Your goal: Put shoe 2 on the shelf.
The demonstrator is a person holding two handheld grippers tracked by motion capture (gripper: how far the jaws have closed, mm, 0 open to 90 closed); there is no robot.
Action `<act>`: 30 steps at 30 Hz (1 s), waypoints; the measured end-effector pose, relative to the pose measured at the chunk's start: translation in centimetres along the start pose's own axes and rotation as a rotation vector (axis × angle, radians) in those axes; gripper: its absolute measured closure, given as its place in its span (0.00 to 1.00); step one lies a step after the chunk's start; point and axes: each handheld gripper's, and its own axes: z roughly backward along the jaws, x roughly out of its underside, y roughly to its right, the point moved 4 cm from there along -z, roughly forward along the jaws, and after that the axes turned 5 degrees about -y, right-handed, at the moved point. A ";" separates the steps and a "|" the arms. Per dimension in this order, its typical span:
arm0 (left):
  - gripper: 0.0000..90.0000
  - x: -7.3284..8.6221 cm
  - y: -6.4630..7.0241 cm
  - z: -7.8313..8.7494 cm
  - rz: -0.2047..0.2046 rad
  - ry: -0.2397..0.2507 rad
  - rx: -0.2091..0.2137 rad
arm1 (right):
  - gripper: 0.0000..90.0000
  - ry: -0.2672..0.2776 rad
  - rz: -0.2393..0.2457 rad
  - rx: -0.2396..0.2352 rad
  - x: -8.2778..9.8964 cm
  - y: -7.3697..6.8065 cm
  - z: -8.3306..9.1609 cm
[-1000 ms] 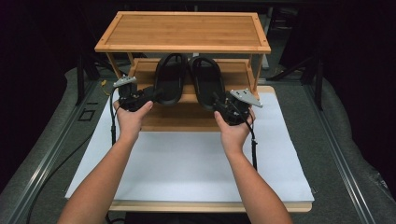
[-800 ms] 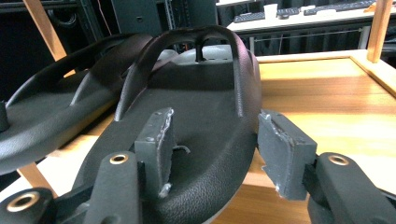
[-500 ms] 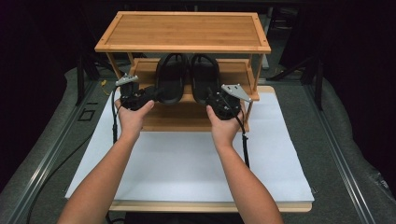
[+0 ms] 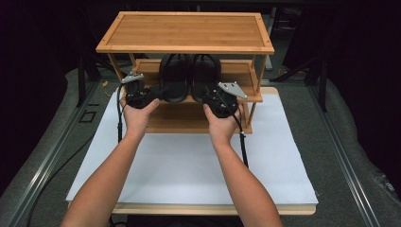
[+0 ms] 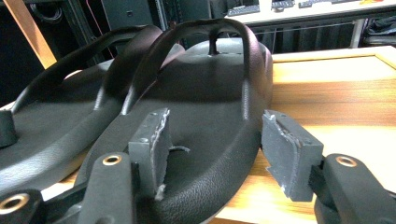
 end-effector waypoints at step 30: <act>0.53 -0.5 0.3 0.7 -0.019 0.031 0.002 | 0.42 -0.014 0.029 -0.048 -0.5 -0.2 1.1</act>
